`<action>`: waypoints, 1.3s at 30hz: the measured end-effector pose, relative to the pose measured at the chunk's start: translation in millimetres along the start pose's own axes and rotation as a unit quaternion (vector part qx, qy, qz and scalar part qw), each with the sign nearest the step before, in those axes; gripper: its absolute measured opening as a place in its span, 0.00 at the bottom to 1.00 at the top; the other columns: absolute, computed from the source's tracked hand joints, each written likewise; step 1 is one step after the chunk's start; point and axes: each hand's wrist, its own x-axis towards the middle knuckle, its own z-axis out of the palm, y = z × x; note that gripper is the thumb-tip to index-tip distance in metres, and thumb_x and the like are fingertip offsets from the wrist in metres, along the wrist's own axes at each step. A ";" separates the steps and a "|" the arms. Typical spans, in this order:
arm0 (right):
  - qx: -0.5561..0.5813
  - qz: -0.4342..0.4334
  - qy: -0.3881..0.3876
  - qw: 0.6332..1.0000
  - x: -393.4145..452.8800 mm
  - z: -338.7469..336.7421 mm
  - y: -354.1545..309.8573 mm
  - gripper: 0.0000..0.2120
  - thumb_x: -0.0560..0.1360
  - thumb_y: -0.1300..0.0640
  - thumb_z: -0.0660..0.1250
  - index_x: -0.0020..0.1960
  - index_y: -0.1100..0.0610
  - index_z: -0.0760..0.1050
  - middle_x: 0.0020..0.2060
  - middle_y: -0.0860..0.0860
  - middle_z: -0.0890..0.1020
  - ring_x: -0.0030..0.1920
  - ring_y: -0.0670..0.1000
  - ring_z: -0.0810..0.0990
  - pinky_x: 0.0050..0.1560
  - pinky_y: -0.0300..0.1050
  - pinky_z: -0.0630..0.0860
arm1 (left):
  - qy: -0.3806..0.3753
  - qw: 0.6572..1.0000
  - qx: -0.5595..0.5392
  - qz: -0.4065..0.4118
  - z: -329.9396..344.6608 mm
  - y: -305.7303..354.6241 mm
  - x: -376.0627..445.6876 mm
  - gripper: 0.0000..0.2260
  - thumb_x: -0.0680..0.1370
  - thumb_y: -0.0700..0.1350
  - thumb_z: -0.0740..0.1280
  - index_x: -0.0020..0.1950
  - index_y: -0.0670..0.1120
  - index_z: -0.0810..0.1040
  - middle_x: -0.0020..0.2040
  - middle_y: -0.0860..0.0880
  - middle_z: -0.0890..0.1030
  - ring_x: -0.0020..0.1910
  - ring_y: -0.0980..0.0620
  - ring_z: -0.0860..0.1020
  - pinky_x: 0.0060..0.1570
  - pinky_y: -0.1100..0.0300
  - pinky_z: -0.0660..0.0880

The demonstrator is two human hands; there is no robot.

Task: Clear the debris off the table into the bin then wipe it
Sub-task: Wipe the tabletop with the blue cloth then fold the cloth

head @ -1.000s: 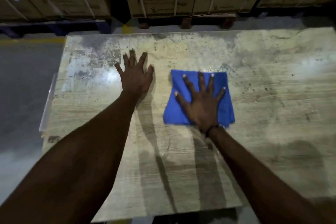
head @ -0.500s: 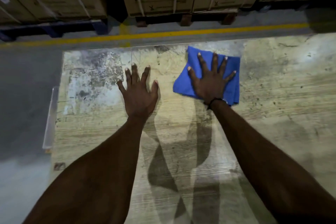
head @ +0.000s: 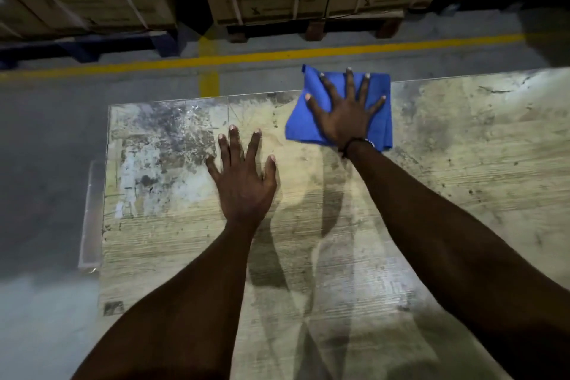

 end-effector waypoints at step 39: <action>-0.044 0.112 0.072 0.990 -73.1 4.0 3.4 0.35 0.80 0.26 0.48 0.83 0.37 0.53 0.85 0.53 0.53 0.84 0.63 0.46 0.74 0.80 0.44 | -0.010 1.000 -0.007 -0.008 -3.7 2.9 -0.8 0.28 0.84 0.60 0.56 0.84 0.59 0.58 0.87 0.48 0.49 0.85 0.44 0.48 0.79 0.34 0.48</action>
